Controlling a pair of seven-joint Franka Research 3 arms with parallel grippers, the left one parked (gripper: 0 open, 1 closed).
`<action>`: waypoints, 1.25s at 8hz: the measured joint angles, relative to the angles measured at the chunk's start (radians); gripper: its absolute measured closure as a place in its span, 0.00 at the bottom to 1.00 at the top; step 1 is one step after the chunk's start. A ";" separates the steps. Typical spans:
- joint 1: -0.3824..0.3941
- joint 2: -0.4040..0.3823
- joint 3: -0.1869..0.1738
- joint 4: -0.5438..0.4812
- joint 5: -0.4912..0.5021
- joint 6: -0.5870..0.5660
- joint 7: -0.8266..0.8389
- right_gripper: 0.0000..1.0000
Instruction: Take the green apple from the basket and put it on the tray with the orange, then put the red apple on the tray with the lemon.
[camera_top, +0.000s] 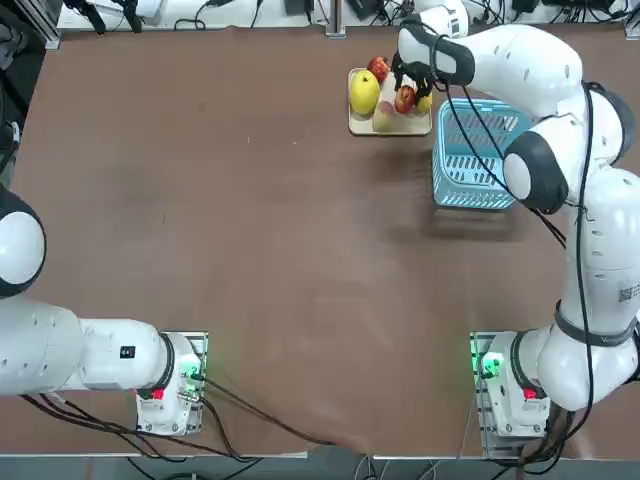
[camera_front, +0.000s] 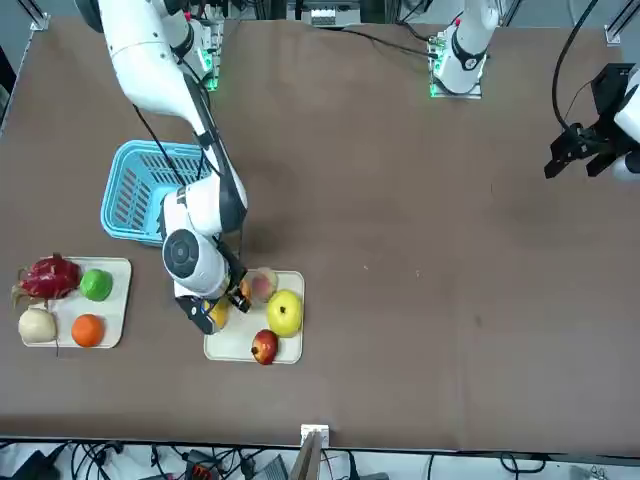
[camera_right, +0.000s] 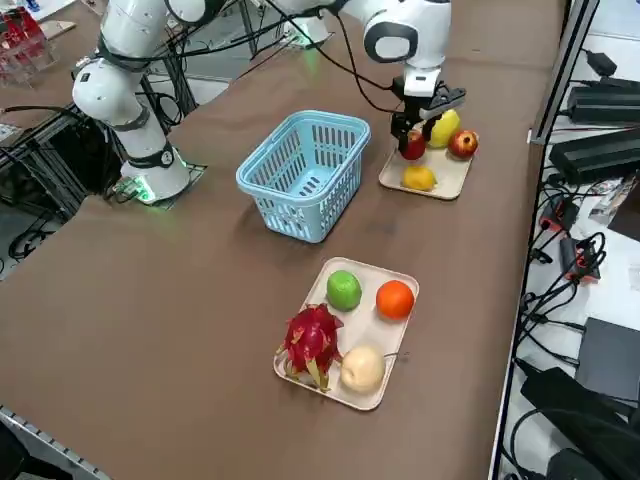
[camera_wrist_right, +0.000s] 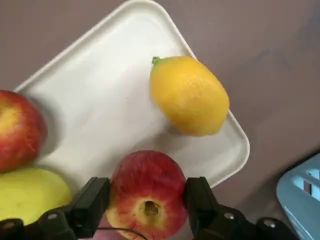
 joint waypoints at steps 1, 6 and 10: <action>0.000 0.000 -0.001 -0.007 0.000 -0.003 0.000 0.13; -0.006 -0.001 -0.014 -0.009 0.000 -0.006 0.000 0.00; -0.016 -0.003 -0.019 -0.004 0.000 -0.002 -0.002 0.00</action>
